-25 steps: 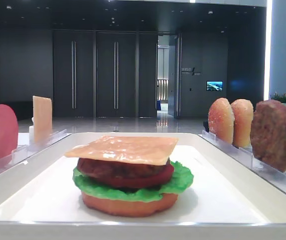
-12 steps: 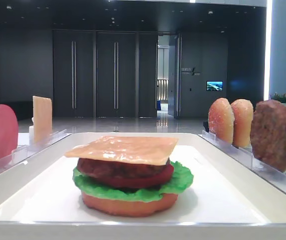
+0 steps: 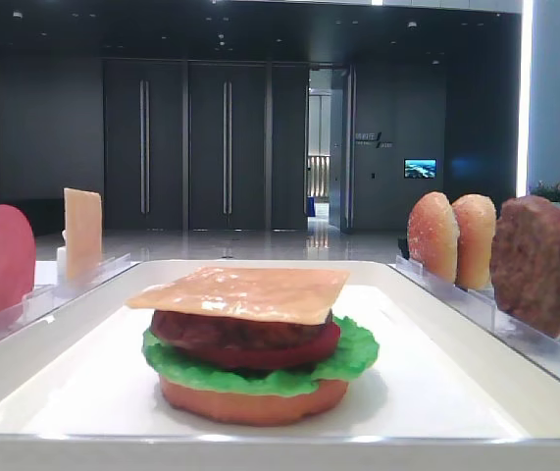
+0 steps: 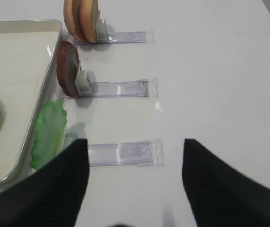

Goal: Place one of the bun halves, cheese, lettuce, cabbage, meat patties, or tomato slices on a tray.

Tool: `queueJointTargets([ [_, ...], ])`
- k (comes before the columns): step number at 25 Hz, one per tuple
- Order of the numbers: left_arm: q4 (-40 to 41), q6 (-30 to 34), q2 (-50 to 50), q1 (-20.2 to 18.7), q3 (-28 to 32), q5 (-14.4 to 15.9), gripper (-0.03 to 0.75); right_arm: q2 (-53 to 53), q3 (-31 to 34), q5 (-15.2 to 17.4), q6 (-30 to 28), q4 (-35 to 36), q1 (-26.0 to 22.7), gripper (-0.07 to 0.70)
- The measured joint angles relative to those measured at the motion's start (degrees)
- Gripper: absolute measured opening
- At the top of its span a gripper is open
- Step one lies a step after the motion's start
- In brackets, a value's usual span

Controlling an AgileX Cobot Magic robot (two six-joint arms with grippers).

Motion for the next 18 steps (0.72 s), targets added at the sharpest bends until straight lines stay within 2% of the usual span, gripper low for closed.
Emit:
queueJointTargets([
  [6, -1.30, 1.31, 0.00, 0.00, 1.99, -6.09, 0.513, 0.00, 0.00, 0.00, 0.00, 0.00, 0.00, 0.416],
  [9, -1.57, 2.33, 0.00, 0.00, 2.18, -7.06, 0.513, 0.00, 0.00, 0.00, 0.00, 0.05, 0.00, 0.416],
  [18, -0.43, 4.00, 0.00, 0.00, 2.30, -7.07, 0.513, 0.00, 0.00, 0.00, 0.00, 0.05, 0.00, 0.416],
])
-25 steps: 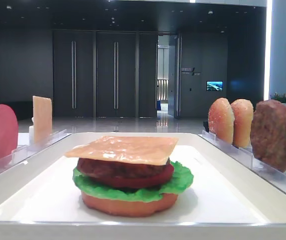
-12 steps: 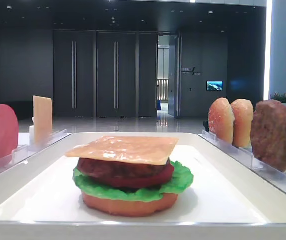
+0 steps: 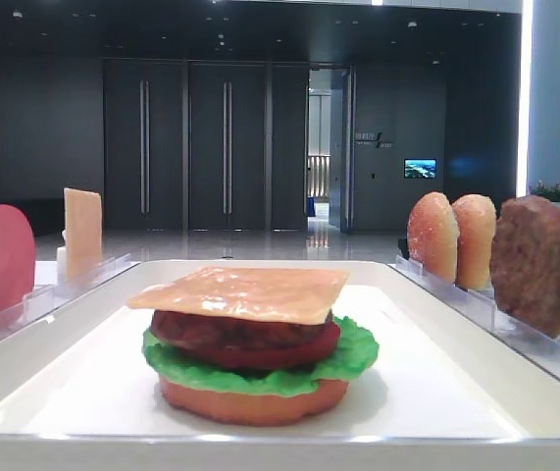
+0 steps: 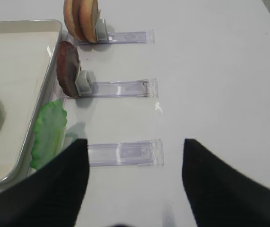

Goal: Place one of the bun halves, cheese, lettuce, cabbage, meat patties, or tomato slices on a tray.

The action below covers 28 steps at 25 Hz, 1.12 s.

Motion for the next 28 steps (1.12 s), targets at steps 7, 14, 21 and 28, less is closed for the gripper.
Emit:
queueJointTargets([
  [7, 5.50, -2.46, 0.00, 0.00, 0.00, 0.00, 0.513, 0.00, 0.00, 0.00, 0.00, 0.07, 0.00, 0.416],
  [14, 5.79, -2.97, 0.00, 0.00, 0.00, 0.00, 0.513, 0.00, 0.00, 0.00, 0.00, 0.22, 0.00, 0.416],
  [21, 6.45, -2.92, 0.00, 0.00, 0.00, 0.00, 0.513, 0.00, 0.00, 0.00, 0.00, 0.22, 0.00, 0.416],
  [28, 6.64, -2.90, 0.00, 0.00, 0.00, 0.00, 0.513, 0.00, 0.00, 0.00, 0.00, 0.35, 0.00, 0.416],
])
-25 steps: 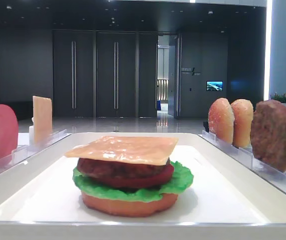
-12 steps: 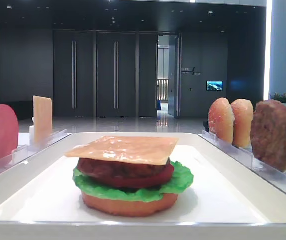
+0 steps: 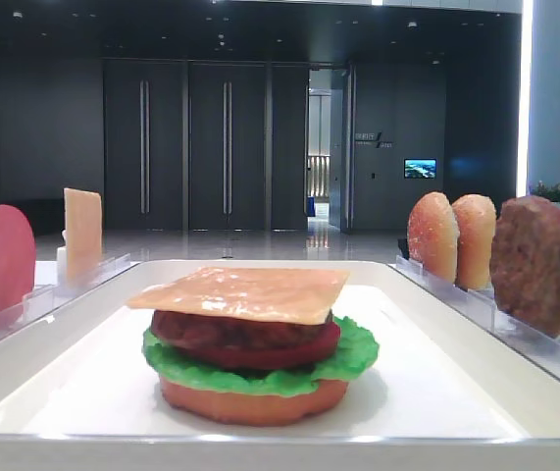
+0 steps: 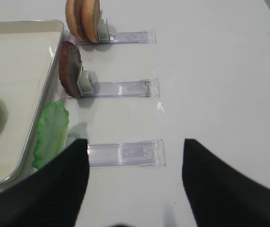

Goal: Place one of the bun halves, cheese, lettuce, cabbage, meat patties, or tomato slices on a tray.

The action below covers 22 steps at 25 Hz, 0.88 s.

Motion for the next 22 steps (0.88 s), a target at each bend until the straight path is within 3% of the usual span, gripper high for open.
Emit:
queueJointTargets([
  [22, -0.28, 0.22, 0.00, 0.00, 0.00, 0.00, 0.513, 0.00, 0.00, 0.00, 0.00, 0.06, 0.00, 0.416],
])
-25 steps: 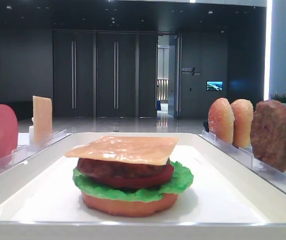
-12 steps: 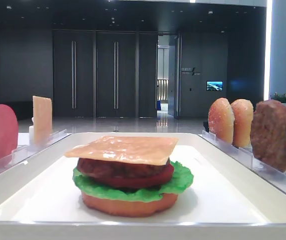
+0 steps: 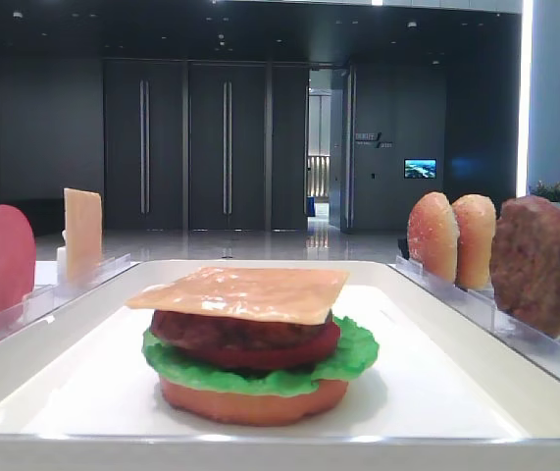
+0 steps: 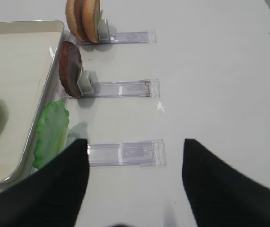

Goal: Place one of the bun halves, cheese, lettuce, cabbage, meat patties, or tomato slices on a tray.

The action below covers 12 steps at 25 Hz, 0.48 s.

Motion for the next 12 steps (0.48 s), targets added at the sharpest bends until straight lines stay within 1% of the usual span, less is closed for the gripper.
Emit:
queueJointTargets([
  [12, -0.10, 0.00, 0.00, 0.00, 0.00, 0.00, 0.513, 0.00, 0.00, 0.00, 0.00, 0.00, 0.00, 0.416],
])
